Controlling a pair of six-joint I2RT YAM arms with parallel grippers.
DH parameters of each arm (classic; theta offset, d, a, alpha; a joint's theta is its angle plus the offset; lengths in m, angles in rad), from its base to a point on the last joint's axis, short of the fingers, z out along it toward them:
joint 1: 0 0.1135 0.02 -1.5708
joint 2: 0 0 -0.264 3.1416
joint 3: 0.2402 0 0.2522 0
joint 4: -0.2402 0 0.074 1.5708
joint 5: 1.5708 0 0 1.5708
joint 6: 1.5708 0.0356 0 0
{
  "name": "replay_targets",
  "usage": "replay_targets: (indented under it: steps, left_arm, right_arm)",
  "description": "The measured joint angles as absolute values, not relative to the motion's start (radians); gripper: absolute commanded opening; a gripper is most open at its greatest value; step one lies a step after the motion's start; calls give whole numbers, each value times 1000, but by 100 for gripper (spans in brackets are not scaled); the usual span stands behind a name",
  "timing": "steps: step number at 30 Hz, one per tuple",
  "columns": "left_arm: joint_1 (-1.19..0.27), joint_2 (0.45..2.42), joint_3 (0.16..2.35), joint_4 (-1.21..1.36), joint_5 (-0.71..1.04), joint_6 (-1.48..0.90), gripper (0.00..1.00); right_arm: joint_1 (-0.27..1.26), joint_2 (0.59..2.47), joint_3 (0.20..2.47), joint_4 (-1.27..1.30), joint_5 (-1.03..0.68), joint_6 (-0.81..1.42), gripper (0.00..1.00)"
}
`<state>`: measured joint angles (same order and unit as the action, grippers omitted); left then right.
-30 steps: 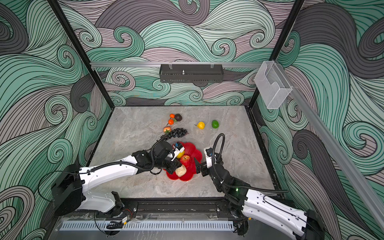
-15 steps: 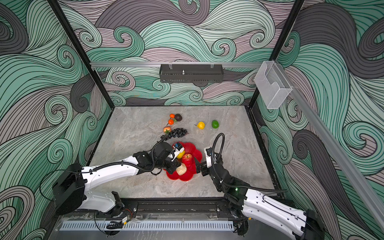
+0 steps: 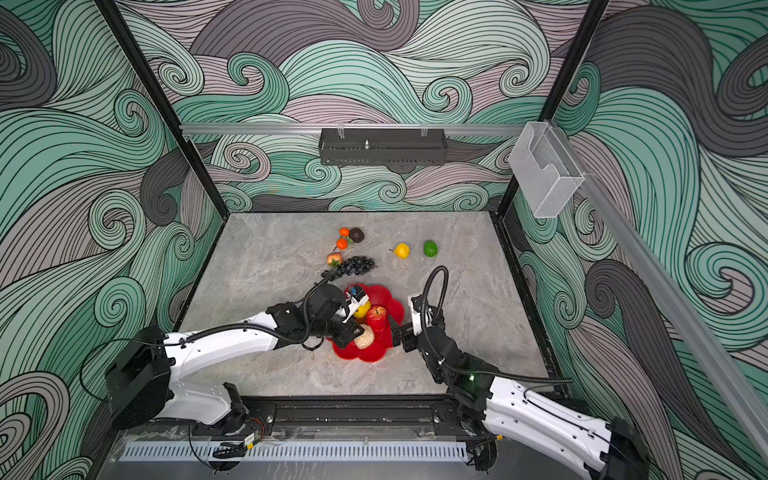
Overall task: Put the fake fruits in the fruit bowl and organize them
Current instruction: 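Lower the cream pear into the bowl beside the avocado with the left gripper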
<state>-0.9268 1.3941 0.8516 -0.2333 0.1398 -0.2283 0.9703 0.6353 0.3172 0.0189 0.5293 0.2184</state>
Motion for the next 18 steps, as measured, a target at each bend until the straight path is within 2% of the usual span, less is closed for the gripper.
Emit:
replay_targets:
  steps: [13, 18]
  left_arm:
    - [-929, 1316, 848, -257, 125, -241, 51]
    - [-931, 1174, 804, -255, 38, -263, 62]
  right_arm:
    - [952, 588, 376, -78, 539, 263, 100]
    - [887, 617, 482, -181, 542, 312, 100]
